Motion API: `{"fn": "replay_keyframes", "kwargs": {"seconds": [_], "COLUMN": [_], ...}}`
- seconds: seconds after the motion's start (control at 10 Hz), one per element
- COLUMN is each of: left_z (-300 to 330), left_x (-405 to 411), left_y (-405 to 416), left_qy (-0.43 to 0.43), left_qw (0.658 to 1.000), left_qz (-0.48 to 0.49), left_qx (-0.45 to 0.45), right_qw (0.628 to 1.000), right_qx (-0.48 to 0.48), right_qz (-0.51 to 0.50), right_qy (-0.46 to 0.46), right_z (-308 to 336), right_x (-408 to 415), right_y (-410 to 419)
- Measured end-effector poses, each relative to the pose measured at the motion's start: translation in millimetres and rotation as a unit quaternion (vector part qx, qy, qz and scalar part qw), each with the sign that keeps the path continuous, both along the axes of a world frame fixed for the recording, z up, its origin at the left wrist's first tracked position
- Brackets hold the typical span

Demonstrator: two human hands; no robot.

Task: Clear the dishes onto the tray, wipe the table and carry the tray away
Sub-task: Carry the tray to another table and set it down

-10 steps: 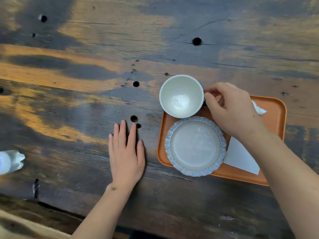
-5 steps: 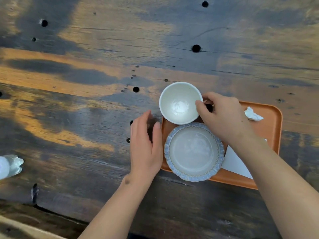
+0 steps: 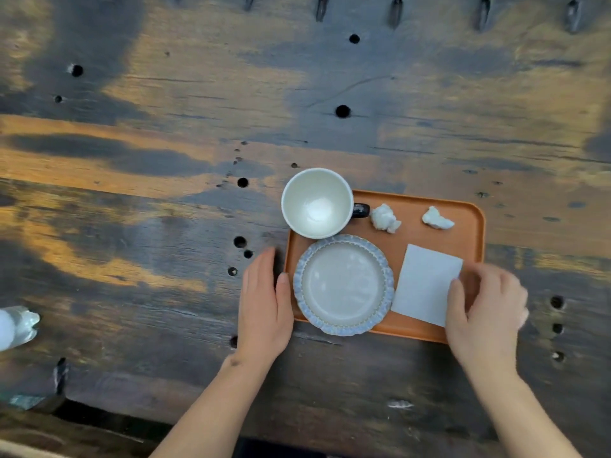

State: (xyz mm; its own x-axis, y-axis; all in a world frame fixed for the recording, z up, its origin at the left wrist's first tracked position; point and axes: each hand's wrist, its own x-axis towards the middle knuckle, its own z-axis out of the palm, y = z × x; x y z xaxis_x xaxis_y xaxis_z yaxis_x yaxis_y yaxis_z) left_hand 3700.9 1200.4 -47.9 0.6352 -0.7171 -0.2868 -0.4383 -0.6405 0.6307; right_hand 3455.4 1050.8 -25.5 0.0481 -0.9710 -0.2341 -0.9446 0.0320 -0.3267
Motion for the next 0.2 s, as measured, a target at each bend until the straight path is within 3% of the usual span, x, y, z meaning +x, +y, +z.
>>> {"fn": "replay_keyframes", "kwargs": {"seconds": [0.2], "left_z": [39], "left_x": [-20], "left_y": [8], "left_qy": [0.052], "left_qw": [0.997], "left_qz": [0.031], "left_qx": [0.046], "right_qw": [0.992], "right_qx": [0.081], "right_qz": [-0.099], "right_qy": [0.001], "right_z": [31], "right_x": [-29], "right_y": [39]}}
